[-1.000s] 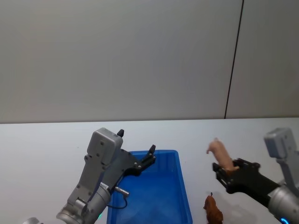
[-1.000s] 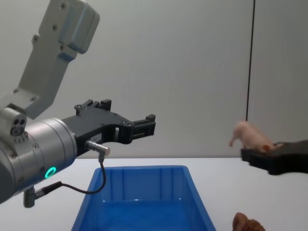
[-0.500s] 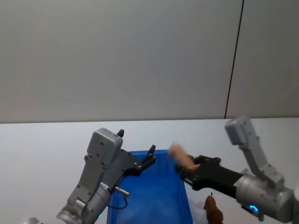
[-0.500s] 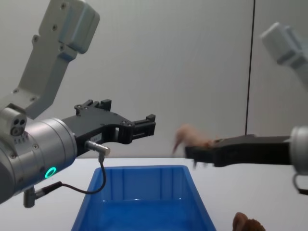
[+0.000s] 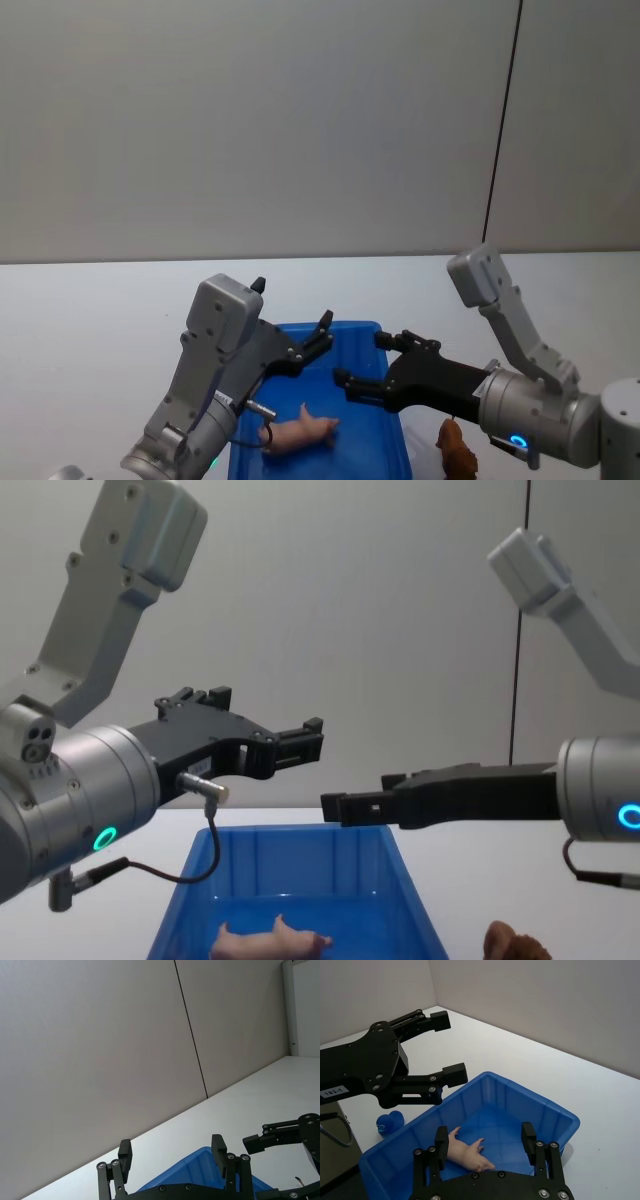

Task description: Pick up the two dolls from the table and place them into the box.

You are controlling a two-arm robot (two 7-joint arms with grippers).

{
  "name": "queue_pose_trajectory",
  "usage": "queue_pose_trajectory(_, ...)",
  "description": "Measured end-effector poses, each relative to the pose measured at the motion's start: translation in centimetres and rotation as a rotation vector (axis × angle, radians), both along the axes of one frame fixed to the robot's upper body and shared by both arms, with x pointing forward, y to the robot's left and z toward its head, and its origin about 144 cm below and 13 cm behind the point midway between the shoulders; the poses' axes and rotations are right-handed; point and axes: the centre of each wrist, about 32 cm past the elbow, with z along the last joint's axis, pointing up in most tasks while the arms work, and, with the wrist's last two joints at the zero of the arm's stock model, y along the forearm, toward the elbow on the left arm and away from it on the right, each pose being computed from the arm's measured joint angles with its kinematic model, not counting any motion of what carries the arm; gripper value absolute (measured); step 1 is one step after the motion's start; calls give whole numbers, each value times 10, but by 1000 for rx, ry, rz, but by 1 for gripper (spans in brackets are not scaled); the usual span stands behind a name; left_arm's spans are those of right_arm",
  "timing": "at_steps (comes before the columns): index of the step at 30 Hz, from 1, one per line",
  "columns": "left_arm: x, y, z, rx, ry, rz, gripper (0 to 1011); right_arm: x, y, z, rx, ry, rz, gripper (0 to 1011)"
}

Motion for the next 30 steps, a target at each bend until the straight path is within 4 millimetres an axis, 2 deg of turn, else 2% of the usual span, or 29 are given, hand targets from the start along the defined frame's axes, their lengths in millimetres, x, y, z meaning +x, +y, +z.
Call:
queue_pose_trajectory(6,0,0,0,0,0,0,1002,-4,-6,0,5,-15,-22,1001)
queue_pose_trajectory(11,0,0,0,0,0,0,1001,-13,-16,-2,9,-30,-60,1001)
queue_pose_trajectory(20,0,0,0,0,0,0,1001,-43,-37,-12,-1,-27,-133,1001)
queue_pose_trajectory(30,0,0,0,0,0,0,1001,-67,-50,-22,-37,14,-183,1001)
